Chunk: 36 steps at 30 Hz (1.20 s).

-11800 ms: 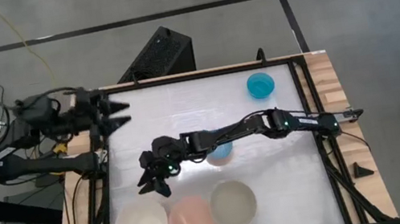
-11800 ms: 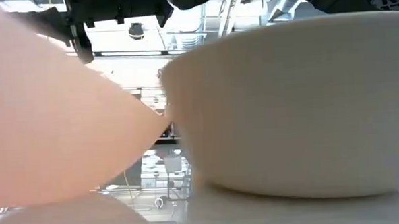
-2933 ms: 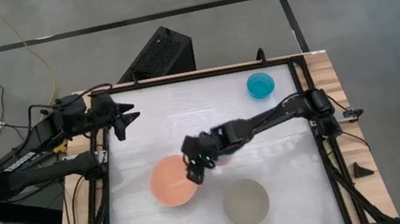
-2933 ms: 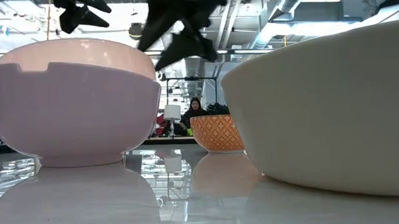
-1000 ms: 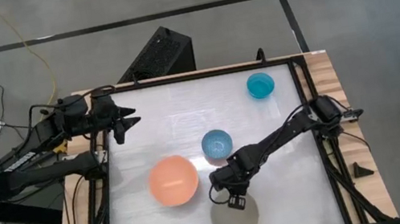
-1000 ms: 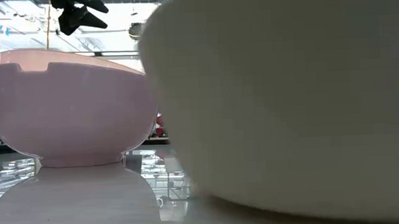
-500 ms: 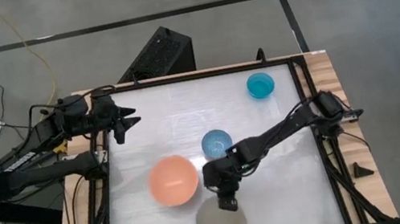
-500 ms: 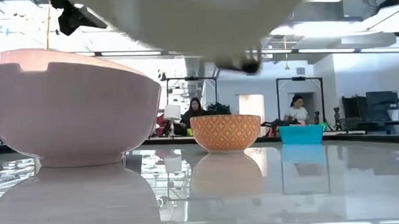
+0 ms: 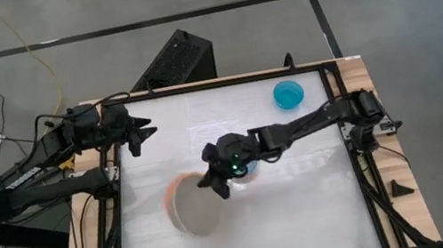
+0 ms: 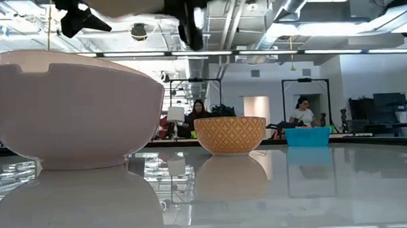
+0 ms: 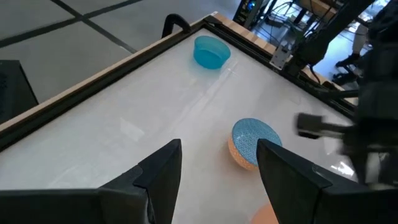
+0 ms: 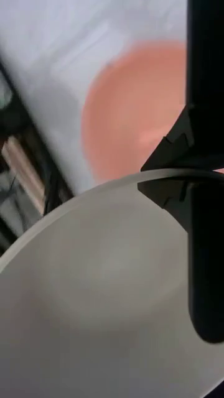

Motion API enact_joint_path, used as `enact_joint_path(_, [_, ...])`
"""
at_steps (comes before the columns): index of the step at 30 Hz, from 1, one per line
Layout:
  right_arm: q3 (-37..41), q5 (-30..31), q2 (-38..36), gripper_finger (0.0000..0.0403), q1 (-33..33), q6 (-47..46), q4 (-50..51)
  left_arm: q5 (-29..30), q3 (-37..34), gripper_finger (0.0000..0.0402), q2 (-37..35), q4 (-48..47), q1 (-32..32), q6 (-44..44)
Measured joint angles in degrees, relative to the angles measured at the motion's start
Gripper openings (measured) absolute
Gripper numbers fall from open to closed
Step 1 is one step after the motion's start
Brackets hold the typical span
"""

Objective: Nest bowls inside each other
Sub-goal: Stack the gray bowl on top of the orange bowl

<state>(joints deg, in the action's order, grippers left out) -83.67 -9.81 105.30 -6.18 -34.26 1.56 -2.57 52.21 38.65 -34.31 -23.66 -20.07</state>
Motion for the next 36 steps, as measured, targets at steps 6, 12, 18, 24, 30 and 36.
enact_joint_path(6, [-2.23,2.08,4.70,0.0030,1.84,0.86,-0.23,0.10,0.00,0.0197,-0.02,1.23,0.00,-1.63])
enact_joint_path(12, [-13.31,2.34,12.50,0.0030,2.11,5.80,10.78,1.54,0.00,0.0197,-0.02,1.25,0.00,-2.94])
enact_joint_path(18, [-32.05,2.47,21.25,0.0030,2.25,15.75,32.48,1.95,0.00,0.0197,-0.02,1.43,0.00,-3.65])
enact_joint_path(24, [-47.55,2.54,27.87,0.0030,3.07,22.77,50.34,1.94,0.00,0.0197,-0.04,1.74,0.00,-5.19])
enact_joint_path(30, [-50.31,1.31,30.10,0.0034,3.72,26.17,56.59,1.93,0.00,0.0197,-0.03,1.84,-0.01,-5.29])
enact_joint_path(36, [-50.26,0.51,30.64,0.0044,4.02,27.04,56.52,1.92,0.00,0.0197,-0.02,1.88,-0.02,-5.29])
